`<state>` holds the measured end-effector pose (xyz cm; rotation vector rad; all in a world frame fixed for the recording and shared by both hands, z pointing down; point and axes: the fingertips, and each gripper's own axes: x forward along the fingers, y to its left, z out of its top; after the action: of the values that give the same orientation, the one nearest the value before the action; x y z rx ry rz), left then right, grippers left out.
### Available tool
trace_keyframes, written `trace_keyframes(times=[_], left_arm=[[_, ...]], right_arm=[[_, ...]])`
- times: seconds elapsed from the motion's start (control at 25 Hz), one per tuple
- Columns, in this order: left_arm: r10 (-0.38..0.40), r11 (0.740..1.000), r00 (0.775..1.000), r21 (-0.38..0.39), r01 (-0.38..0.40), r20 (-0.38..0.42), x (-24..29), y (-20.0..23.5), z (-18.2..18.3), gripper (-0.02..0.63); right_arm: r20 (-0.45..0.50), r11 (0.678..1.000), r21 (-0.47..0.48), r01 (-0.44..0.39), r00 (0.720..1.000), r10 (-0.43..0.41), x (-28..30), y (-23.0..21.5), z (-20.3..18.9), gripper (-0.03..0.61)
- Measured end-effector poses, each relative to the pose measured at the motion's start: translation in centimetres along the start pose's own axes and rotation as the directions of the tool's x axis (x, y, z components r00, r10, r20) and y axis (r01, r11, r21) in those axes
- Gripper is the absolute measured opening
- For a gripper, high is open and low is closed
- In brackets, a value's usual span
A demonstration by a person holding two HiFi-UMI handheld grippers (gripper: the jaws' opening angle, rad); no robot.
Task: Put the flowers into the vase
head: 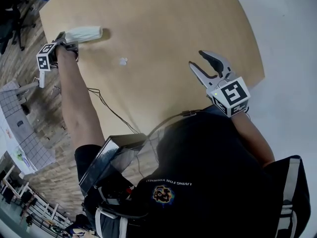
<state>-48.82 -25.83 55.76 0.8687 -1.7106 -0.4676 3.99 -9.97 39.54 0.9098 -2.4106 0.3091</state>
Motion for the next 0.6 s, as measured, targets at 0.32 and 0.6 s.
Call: trace_keyframes(times=[0.32,0.6], left_arm=[[0.006,1.000,1.000,-0.008,-0.007,-0.026,1.3,0.2,-0.5,0.235],[-0.023,0.999,0.999,-0.027,0.022,-0.031,2.1,0.0,-0.6,0.235]], right_arm=[[-0.018,1.000,0.001,0.003,1.000,-0.003,0.6,-0.3,-0.2,0.163],[-0.030,1.000,-0.001,0.002,1.000,-0.002,1.0,-0.6,-0.6,0.163]])
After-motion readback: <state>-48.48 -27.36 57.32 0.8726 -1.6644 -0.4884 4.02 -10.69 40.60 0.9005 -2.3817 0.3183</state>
